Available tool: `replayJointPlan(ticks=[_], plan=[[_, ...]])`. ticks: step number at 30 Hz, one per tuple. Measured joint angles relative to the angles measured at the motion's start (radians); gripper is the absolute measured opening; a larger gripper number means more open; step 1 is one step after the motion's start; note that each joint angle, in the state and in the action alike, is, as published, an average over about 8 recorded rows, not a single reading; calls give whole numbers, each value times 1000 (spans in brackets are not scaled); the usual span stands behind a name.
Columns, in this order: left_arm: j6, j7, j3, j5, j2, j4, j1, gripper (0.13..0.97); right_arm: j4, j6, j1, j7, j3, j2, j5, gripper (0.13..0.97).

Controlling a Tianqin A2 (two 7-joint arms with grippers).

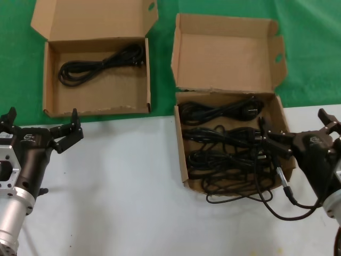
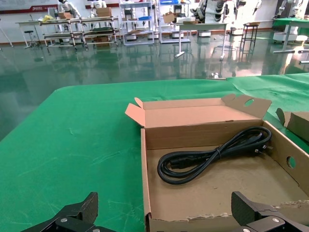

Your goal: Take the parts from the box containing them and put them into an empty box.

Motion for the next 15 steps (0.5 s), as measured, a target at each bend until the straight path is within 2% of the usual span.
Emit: replayJointPlan(ticks=[15], plan=[[0,0,0,0,0,0,0,966,0,0,0,0,0,0,0,966]])
